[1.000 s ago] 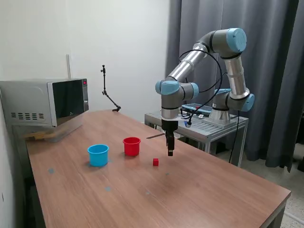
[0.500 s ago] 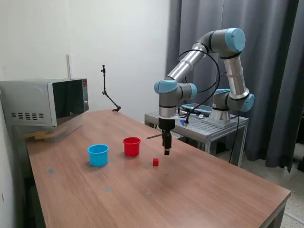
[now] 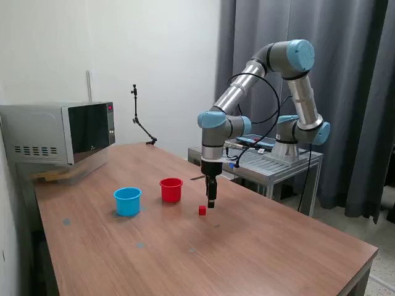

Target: Place red objects in the red bin, and blue objects in the blue bin.

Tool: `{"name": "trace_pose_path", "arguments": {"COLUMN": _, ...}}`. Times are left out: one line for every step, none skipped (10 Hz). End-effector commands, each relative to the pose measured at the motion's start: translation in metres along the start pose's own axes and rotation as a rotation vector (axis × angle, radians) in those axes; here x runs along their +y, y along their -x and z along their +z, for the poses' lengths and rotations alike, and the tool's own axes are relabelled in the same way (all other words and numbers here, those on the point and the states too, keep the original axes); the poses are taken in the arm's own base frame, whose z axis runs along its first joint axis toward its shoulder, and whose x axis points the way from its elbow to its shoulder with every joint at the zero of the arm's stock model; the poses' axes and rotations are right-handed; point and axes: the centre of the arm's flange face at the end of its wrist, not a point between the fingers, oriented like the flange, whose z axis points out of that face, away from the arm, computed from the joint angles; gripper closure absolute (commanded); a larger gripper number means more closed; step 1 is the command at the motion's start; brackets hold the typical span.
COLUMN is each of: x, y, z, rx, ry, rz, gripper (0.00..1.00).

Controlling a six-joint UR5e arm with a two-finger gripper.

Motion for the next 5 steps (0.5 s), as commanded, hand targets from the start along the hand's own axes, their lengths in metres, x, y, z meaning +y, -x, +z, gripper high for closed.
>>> {"name": "trace_pose_path", "arguments": {"x": 0.004, "y": -0.002, "z": 0.017, "rx": 0.004, "ry": 0.005, "rz": 0.002, "gripper": 0.0}}
{"name": "trace_pose_path", "arguments": {"x": 0.005, "y": -0.002, "z": 0.019, "rx": 0.003, "ry": 0.004, "rz": 0.002, "gripper": 0.0}}
{"name": "trace_pose_path", "arguments": {"x": 0.006, "y": -0.002, "z": 0.025, "rx": -0.002, "ry": -0.002, "rz": 0.002, "gripper": 0.0}}
{"name": "trace_pose_path", "arguments": {"x": 0.006, "y": -0.003, "z": 0.03, "rx": -0.005, "ry": -0.007, "rz": 0.002, "gripper": 0.0}}
{"name": "trace_pose_path", "arguments": {"x": 0.006, "y": -0.003, "z": 0.032, "rx": -0.006, "ry": -0.009, "rz": 0.002, "gripper": 0.0}}
